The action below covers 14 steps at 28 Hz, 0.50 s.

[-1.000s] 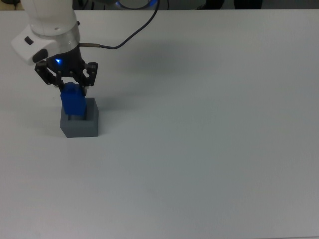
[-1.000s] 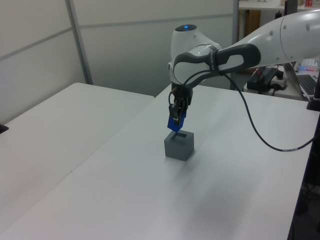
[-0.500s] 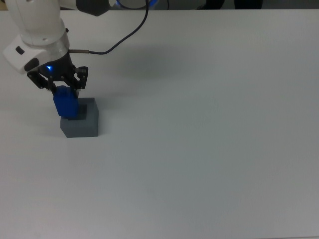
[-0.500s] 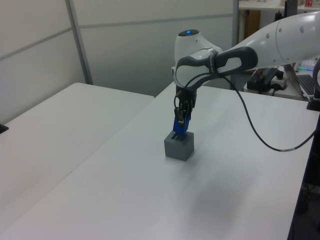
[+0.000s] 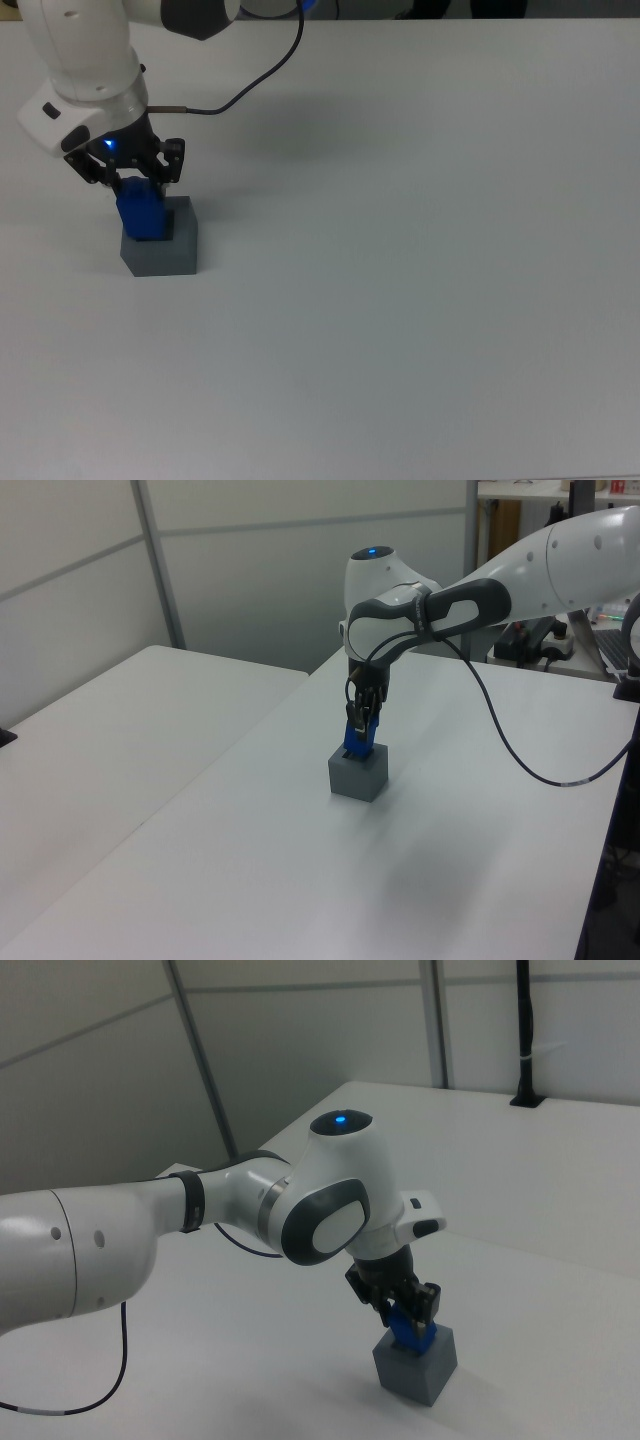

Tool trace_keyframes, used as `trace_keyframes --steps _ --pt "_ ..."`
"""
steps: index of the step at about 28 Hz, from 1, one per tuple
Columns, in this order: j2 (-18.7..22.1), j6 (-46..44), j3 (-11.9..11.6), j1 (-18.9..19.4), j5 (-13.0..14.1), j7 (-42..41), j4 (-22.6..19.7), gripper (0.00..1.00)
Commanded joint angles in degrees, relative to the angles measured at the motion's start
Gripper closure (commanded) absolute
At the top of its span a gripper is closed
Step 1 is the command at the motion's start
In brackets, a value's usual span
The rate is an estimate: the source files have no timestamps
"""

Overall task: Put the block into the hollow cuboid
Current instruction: 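Lower the blue cube into the cuboid's opening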

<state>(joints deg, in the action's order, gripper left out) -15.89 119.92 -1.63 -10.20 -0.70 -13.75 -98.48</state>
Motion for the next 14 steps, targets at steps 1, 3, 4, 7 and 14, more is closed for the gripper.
trace_keyframes --steps 1,3,4,7,14 --pt "0.1 -1.2 -0.1 0.5 0.4 -1.3 0.2 0.99" --pt "0.1 -1.3 -0.1 0.5 0.3 -1.3 0.2 0.99" --pt "0.1 -1.3 -0.1 0.6 0.4 -1.3 0.0 0.99" --pt "0.1 -1.3 -0.1 0.6 0.4 -1.3 -0.3 0.99" --pt "0.1 -1.4 -0.1 0.7 0.3 -1.3 -0.9 0.99"
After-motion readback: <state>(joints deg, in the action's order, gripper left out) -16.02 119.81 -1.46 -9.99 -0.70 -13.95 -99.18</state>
